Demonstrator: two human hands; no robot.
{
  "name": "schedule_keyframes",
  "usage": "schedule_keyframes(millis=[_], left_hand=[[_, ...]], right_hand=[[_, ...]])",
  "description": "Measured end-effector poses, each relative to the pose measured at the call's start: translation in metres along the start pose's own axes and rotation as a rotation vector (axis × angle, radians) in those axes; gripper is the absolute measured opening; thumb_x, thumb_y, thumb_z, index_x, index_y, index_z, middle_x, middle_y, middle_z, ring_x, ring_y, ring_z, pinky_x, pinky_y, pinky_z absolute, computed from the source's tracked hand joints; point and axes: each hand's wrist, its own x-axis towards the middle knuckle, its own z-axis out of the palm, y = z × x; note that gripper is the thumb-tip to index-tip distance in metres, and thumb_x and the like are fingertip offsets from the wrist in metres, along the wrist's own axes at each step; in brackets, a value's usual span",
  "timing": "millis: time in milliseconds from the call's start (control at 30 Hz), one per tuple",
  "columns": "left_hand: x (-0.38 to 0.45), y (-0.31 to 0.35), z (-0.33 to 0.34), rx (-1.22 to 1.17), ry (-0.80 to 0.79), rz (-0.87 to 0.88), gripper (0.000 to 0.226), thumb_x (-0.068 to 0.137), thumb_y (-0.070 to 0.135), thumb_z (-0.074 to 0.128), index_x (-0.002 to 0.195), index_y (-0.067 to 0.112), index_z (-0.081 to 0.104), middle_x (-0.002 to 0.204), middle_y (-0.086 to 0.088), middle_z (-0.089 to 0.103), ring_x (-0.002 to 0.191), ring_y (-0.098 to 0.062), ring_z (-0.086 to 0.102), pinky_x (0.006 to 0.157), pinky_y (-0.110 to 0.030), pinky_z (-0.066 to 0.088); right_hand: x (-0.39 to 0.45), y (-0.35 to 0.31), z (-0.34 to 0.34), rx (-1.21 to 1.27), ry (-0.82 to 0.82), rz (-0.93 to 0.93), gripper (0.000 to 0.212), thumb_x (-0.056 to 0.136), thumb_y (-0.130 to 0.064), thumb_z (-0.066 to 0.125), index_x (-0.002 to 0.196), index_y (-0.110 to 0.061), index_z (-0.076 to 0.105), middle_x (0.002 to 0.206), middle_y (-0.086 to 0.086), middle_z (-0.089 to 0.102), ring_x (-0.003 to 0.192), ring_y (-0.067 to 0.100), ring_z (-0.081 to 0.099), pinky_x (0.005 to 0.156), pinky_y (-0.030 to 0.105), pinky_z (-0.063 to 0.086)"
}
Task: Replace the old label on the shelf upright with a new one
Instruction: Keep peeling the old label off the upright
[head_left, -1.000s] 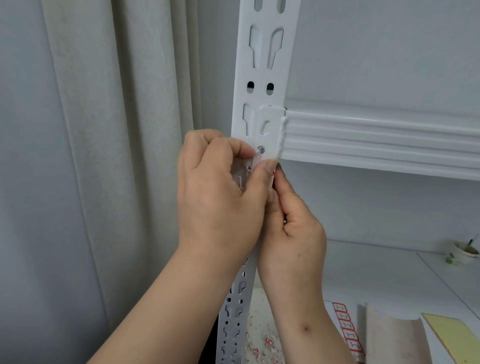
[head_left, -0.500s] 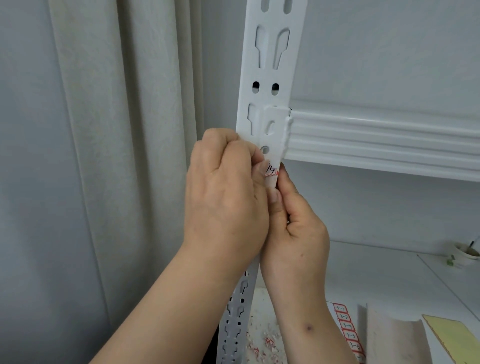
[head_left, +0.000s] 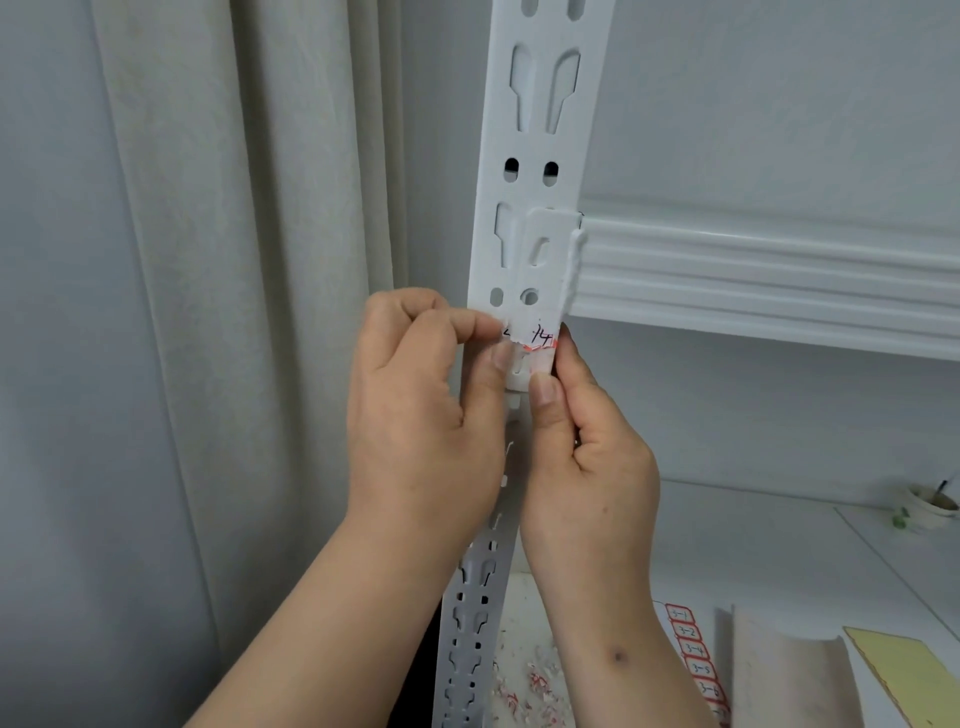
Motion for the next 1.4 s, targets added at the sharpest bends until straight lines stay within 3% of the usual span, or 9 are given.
schedule_keyframes(millis=[133, 367, 567, 800, 900, 1000, 1067, 1233, 1400], left_hand=[[0.002, -0.004, 0.003, 0.059, 0.051, 0.153, 0.007, 0.085, 0.005, 0.071, 0.091, 0.004, 0.070, 0.098, 0.005, 0.045, 0.090, -0.012, 0.050, 0.079, -0.022, 0.045], [0.004, -0.014, 0.005, 0.099, 0.091, 0.332, 0.008, 0.088, 0.006, 0.068, 0.087, -0.001, 0.072, 0.093, 0.000, 0.048, 0.080, -0.027, 0.056, 0.067, -0.043, 0.049], [0.006, -0.018, 0.012, 0.124, 0.089, 0.350, 0.019, 0.094, 0.009, 0.057, 0.085, -0.004, 0.068, 0.090, -0.015, 0.058, 0.085, -0.023, 0.049, 0.070, -0.040, 0.047], [0.008, -0.016, 0.015, 0.169, 0.054, 0.276, 0.017, 0.094, 0.008, 0.051, 0.087, -0.003, 0.062, 0.095, -0.015, 0.054, 0.088, -0.024, 0.047, 0.077, -0.031, 0.043], [0.009, -0.013, 0.013, 0.101, 0.026, 0.167, 0.016, 0.094, 0.011, 0.050, 0.089, 0.000, 0.059, 0.100, -0.004, 0.045, 0.089, -0.012, 0.046, 0.078, -0.019, 0.038], [0.011, -0.007, 0.008, 0.010, 0.012, 0.050, 0.009, 0.094, 0.014, 0.049, 0.089, 0.011, 0.056, 0.098, -0.003, 0.048, 0.093, 0.015, 0.040, 0.079, -0.004, 0.035], [0.010, -0.005, 0.006, -0.015, 0.024, 0.028, 0.008, 0.095, 0.012, 0.053, 0.089, 0.018, 0.054, 0.097, -0.005, 0.051, 0.092, 0.019, 0.041, 0.079, -0.001, 0.035], [0.003, -0.006, 0.003, -0.006, 0.012, 0.090, 0.014, 0.090, 0.018, 0.058, 0.093, 0.008, 0.066, 0.099, 0.002, 0.048, 0.089, 0.007, 0.046, 0.081, -0.006, 0.040], [0.003, -0.011, 0.006, 0.076, 0.025, 0.215, 0.013, 0.089, 0.015, 0.064, 0.092, 0.002, 0.068, 0.098, 0.001, 0.047, 0.090, -0.014, 0.050, 0.076, -0.031, 0.049]], right_hand=[[0.000, 0.001, -0.001, 0.003, 0.003, -0.012, 0.040, 0.093, -0.040, 0.044, 0.132, -0.042, 0.051, 0.119, -0.030, 0.059, 0.111, -0.016, 0.053, 0.093, 0.008, 0.042], [0.000, 0.003, 0.002, -0.001, 0.024, -0.027, 0.040, 0.093, -0.038, 0.044, 0.132, -0.038, 0.053, 0.122, -0.026, 0.060, 0.112, -0.015, 0.053, 0.092, 0.005, 0.040], [0.000, 0.003, 0.003, -0.001, 0.037, -0.020, 0.040, 0.093, -0.039, 0.044, 0.132, -0.039, 0.053, 0.122, -0.026, 0.060, 0.113, -0.014, 0.053, 0.092, 0.004, 0.040], [0.000, 0.000, 0.002, -0.011, 0.027, -0.013, 0.041, 0.093, -0.039, 0.044, 0.132, -0.040, 0.052, 0.124, -0.024, 0.061, 0.114, -0.012, 0.054, 0.096, 0.013, 0.043], [-0.001, 0.000, 0.001, -0.030, 0.024, -0.010, 0.042, 0.092, -0.040, 0.043, 0.133, -0.039, 0.051, 0.125, -0.023, 0.061, 0.114, -0.010, 0.055, 0.095, 0.013, 0.044], [-0.001, -0.001, 0.000, -0.035, 0.021, -0.015, 0.041, 0.092, -0.040, 0.043, 0.133, -0.039, 0.052, 0.124, -0.024, 0.061, 0.112, -0.011, 0.055, 0.093, 0.009, 0.043], [0.000, 0.000, 0.000, -0.034, 0.019, -0.017, 0.041, 0.093, -0.039, 0.043, 0.133, -0.038, 0.053, 0.123, -0.025, 0.061, 0.112, -0.012, 0.054, 0.092, 0.006, 0.042], [0.000, 0.001, 0.001, 0.017, 0.013, -0.013, 0.038, 0.093, -0.039, 0.045, 0.130, -0.044, 0.051, 0.117, -0.035, 0.055, 0.110, -0.021, 0.050, 0.089, 0.000, 0.036], [-0.001, 0.001, 0.001, 0.003, 0.020, -0.030, 0.039, 0.094, -0.039, 0.044, 0.132, -0.041, 0.052, 0.117, -0.033, 0.057, 0.110, -0.018, 0.052, 0.088, 0.001, 0.038]])
